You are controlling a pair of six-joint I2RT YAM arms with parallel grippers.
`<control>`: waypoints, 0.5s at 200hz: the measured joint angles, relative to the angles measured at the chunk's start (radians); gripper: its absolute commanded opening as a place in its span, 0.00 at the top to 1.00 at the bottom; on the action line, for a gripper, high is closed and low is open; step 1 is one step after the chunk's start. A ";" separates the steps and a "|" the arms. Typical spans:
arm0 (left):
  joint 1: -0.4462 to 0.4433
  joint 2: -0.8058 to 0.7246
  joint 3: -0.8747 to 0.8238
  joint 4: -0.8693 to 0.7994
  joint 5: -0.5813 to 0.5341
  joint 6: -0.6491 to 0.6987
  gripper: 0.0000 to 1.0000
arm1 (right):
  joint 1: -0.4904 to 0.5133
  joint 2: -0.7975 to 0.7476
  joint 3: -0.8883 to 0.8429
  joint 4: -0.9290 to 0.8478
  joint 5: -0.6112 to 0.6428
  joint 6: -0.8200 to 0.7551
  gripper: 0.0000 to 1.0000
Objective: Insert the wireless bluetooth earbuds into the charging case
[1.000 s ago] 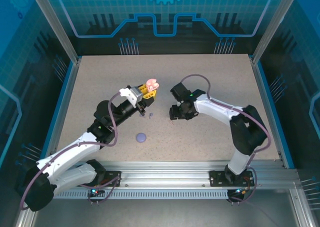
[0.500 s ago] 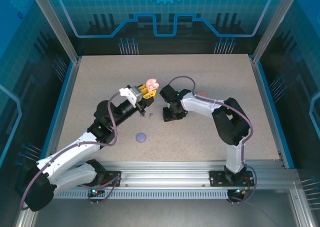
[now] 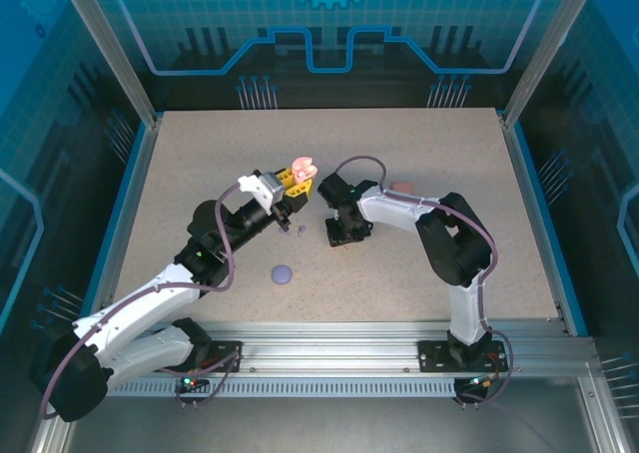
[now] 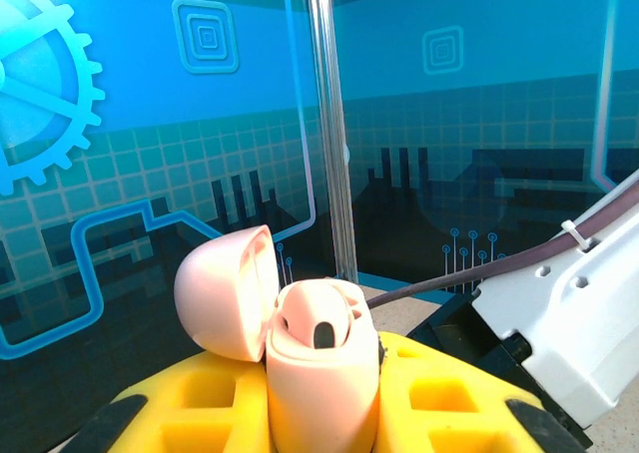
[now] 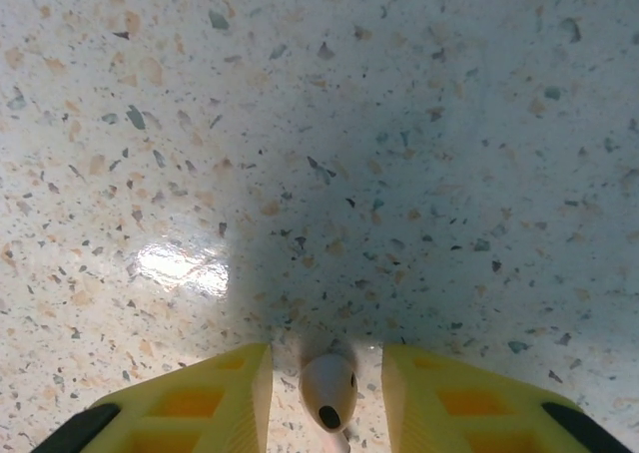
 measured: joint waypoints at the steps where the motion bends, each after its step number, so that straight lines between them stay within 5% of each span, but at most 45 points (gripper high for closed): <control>1: 0.000 0.000 0.000 0.000 0.000 0.000 1.00 | 0.000 0.000 0.000 0.000 0.000 0.000 0.66; 100: 0.000 0.000 0.000 0.000 0.000 0.000 1.00 | 0.000 0.005 0.002 -0.008 0.026 -0.012 0.80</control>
